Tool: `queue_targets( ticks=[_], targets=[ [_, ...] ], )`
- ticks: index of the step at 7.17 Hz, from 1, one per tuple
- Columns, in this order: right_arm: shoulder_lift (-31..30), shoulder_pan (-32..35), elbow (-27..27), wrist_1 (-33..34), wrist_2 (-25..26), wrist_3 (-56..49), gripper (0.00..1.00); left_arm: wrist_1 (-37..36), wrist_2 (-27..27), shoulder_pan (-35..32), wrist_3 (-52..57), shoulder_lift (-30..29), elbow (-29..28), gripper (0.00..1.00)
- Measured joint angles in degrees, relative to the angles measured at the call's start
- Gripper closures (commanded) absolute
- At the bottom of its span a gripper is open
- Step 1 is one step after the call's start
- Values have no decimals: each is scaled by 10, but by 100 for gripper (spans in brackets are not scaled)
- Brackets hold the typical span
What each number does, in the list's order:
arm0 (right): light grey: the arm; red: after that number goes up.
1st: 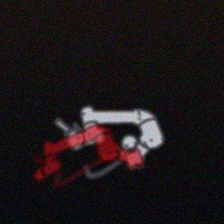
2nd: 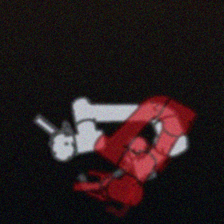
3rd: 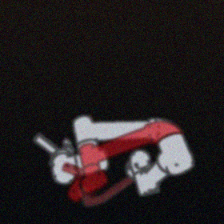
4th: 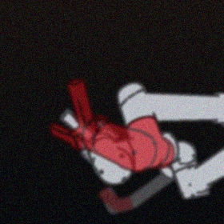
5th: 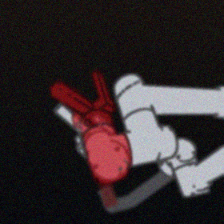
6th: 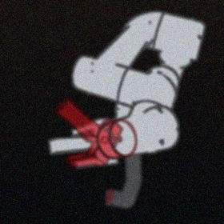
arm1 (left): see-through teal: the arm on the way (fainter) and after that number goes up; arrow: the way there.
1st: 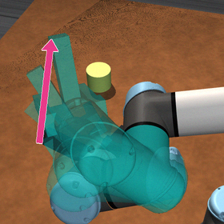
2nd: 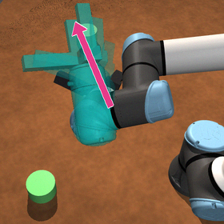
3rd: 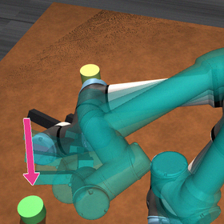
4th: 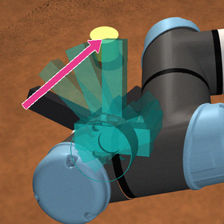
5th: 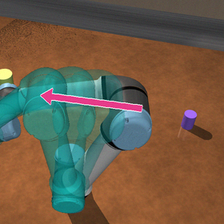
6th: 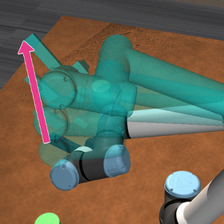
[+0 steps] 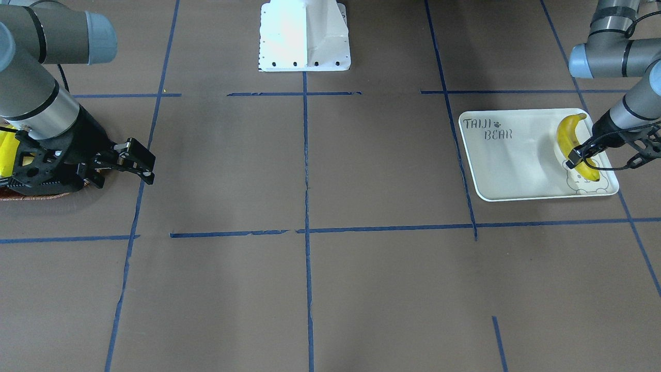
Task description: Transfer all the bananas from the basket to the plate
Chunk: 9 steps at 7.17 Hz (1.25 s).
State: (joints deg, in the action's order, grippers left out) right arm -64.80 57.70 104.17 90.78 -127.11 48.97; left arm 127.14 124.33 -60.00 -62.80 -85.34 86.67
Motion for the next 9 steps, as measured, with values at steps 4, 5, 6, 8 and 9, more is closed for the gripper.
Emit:
queue_targets(
  ticks=[4, 5, 6, 8, 9],
  targets=[
    [-1, 6, 1, 1, -5, -5, 0, 25, 1, -38, 10, -24, -59, 0],
    [-1, 7, 1, 1, -5, -5, 0, 17, 5, -59, 27, -32, -62, 0],
    [-1, 8, 1, 1, -5, -5, 0, 1, 16, -83, 55, -39, -62, 0],
    [-8, 14, 2, 1, -6, -15, 0, -45, 62, -125, 134, -50, -51, 0],
    [-26, 23, 6, 1, -8, -44, 0, -59, 82, -135, 178, -52, -40, 0]
  ],
)
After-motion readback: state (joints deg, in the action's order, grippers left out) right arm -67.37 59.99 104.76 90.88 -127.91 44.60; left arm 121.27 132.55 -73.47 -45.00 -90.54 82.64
